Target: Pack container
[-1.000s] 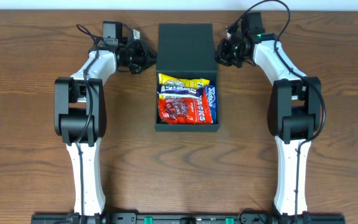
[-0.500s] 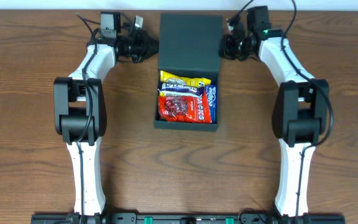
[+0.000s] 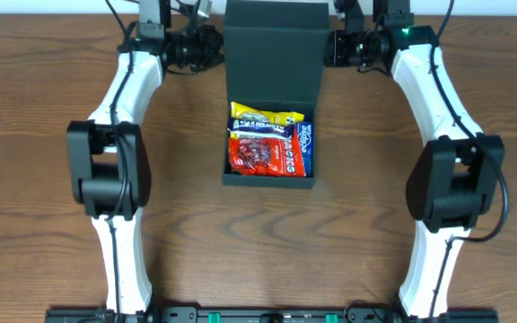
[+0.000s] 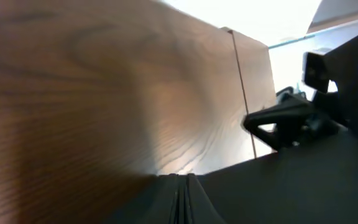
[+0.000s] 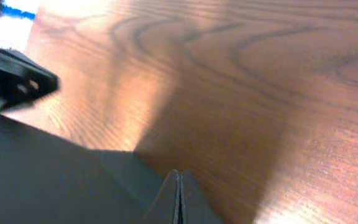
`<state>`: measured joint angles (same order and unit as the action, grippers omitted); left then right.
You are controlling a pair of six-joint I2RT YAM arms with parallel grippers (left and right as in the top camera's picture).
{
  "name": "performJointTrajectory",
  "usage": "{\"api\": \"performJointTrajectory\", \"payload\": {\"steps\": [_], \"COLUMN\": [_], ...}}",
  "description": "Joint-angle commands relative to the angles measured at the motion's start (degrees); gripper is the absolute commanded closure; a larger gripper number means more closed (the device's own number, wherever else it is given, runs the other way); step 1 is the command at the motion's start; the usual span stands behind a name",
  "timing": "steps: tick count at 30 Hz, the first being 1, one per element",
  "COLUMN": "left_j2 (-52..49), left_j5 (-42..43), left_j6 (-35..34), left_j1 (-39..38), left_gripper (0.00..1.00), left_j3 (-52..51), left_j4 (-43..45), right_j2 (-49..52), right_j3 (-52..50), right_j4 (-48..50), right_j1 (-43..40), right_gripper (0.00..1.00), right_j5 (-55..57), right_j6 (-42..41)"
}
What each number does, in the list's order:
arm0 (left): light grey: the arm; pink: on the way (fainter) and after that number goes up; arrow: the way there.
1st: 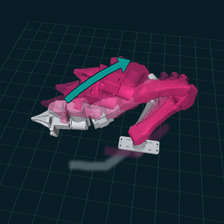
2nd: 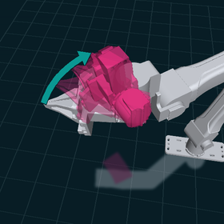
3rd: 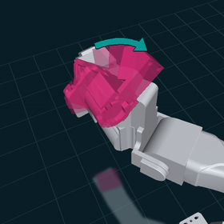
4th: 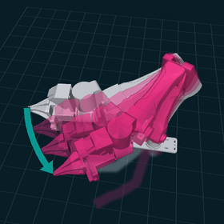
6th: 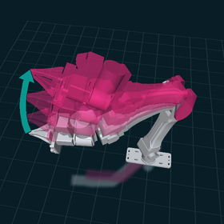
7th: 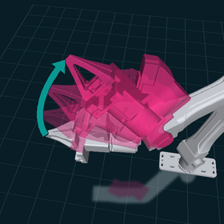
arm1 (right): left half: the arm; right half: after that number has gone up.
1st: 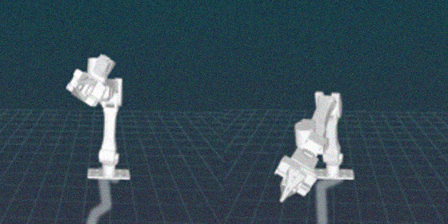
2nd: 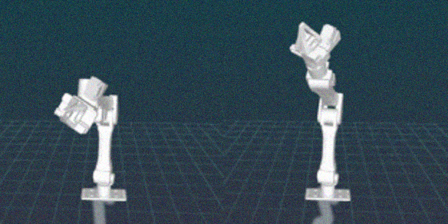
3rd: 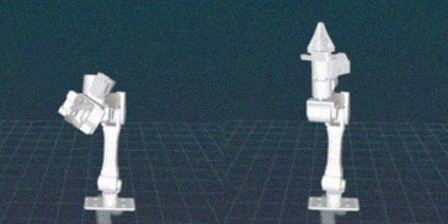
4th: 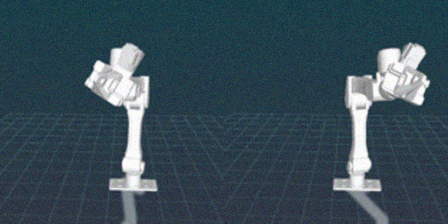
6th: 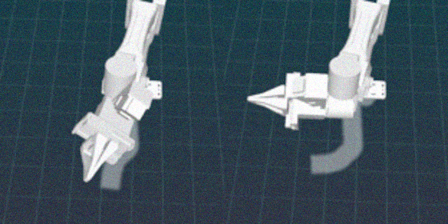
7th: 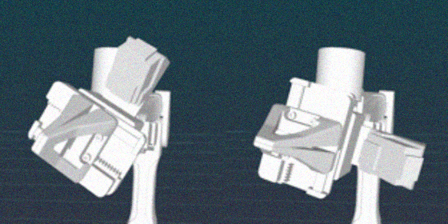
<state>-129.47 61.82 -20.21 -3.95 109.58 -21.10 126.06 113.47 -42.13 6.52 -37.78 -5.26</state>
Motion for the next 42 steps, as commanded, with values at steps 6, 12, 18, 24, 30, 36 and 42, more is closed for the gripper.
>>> {"api": "performJointTrajectory", "payload": {"steps": [6,12,18,24,30,36,42], "left_j2": [10.27,12.26,12.26,12.26,12.26,12.26,12.68], "left_j5": [-9.16,-9.9,-10.43,-11.65,-16.09,-20.33,-20.31], "left_j6": [18.36,23.06,26.64,26.67,26.73,28.98,29.0], "left_j1": [2.23,2.21,2.45,2.8,2.8,2.82,2.95], "left_gripper": [0.94,0.94,0.94,0.94,0.94,0.94,0.94], "left_j3": [1.07,1.07,1.07,1.07,1.07,1.07,1.07], "left_j4": [-12.52,-16.74,-19.82,-20.46,-23.61,-33.27,-42.18], "right_j2": [-3.3,-3.34,-3.61,-3.61,-3.61,-3.61,-3.61], "right_j3": [0.15,0.15,0.15,0.15,0.15,0.15,0.15], "right_j4": [-9.79,-17.86,-23.45,-23.26,-23.19,-19.69,-15.17], "right_j1": [0.68,0.68,0.59,-0.61,-0.85,-2.01,-2.67], "right_gripper": [0.99,0.98,0.99,0.99,0.99,0.98,0.98], "right_j5": [-1.49,-1.51,-1.46,-1.49,-1.44,0.11,0.04], "right_j6": [11.04,19.41,25.33,25.46,25.46,19.71,17.66]}}
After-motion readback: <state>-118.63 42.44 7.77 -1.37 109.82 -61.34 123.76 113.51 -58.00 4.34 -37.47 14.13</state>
